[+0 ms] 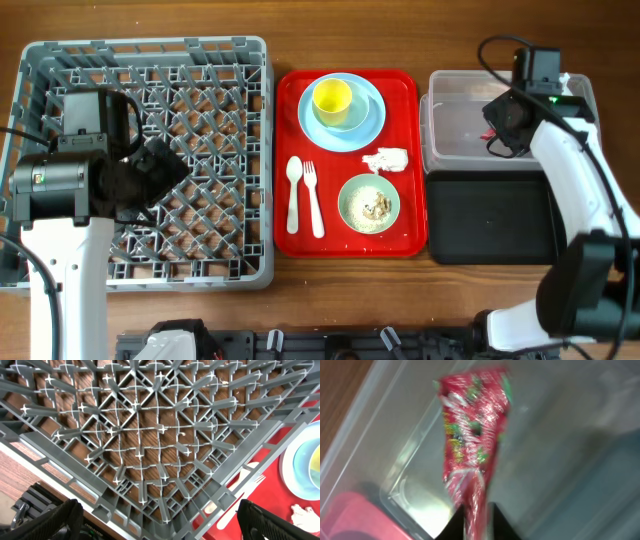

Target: Sort waste into correct bins and load items into the dishwasher rack

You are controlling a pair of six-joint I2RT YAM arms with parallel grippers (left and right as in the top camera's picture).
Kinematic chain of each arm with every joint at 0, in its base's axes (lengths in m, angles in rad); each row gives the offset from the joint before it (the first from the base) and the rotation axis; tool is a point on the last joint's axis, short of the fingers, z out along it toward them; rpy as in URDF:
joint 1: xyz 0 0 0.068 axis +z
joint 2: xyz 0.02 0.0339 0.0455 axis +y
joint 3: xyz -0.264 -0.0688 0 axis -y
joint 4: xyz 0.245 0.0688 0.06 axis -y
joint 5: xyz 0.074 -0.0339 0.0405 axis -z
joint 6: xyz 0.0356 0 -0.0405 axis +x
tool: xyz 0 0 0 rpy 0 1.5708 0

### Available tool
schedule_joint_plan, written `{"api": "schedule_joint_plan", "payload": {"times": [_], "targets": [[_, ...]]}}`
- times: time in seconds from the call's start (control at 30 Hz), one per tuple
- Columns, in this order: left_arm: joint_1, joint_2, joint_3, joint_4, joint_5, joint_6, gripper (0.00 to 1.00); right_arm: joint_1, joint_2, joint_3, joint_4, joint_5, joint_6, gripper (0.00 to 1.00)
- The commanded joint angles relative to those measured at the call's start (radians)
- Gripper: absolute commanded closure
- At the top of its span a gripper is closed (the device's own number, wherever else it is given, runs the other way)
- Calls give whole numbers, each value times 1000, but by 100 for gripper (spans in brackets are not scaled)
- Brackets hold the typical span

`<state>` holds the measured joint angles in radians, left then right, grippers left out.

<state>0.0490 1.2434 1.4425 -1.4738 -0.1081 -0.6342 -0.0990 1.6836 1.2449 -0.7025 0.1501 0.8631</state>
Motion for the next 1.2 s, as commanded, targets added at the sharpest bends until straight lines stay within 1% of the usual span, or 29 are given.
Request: {"api": "schedule_joint_plan", "payload": {"times": [0.0, 0.03, 0.07, 0.1, 0.17, 0.23, 0.27, 0.33, 0.4, 0.47, 0.5, 0.57, 0.63, 0.67, 0.73, 0.83, 1.0, 1.1, 1.17], "targets": [[6, -4, -3, -2, -13, 1, 0, -21, 24, -8, 39, -141, -81, 30], [6, -4, -3, -2, -13, 1, 0, -21, 19, -5, 45, -141, -111, 17], [6, -4, -3, -2, -13, 1, 0, -21, 13, 3, 43, -141, -135, 12], [6, -4, -3, -2, -13, 1, 0, -21, 2, 18, 31, -150, -163, 12], [6, -4, -3, -2, -13, 1, 0, -21, -44, 74, -27, -238, -196, 12], [6, -4, -3, -2, -13, 1, 0, -6, -117, 116, -55, -387, -257, 18], [6, -4, -3, -2, -13, 1, 0, 11, -153, 117, -62, -415, -270, 22], [6, -4, -3, -2, -13, 1, 0, 76, -230, 117, -126, -408, -269, 24], [6, -4, -3, -2, -13, 1, 0, 151, -267, 116, -175, -386, -254, 25], [6, -4, -3, -2, -13, 1, 0, 291, -274, 109, -209, -322, -203, 26], [6, -4, -3, -2, -13, 1, 0, 335, -272, 98, -207, -288, -181, 26], [6, -4, -3, -2, -13, 1, 0, 483, -252, 53, -203, -96, -68, 26], [6, -4, -3, -2, -13, 1, 0, 577, -219, 21, -203, 71, 34, 27], [6, -4, -3, -2, -13, 1, 0, 617, -194, 7, -203, 143, 90, 29], [6, -4, -3, -2, -13, 1, 0, 663, -138, -1, -202, 228, 167, 32], [6, -4, -3, -2, -13, 1, 0, 679, -34, -1, -163, 245, 188, 37], [6, -4, -3, -2, -13, 1, 0, 679, 98, -1, -108, 262, 188, 39], [6, -4, -3, -2, -13, 1, 0, 673, 145, -1, -98, 266, 187, 43], [6, -4, -3, -2, -13, 1, 0, 671, 187, -1, -98, 272, 188, 44]]}}
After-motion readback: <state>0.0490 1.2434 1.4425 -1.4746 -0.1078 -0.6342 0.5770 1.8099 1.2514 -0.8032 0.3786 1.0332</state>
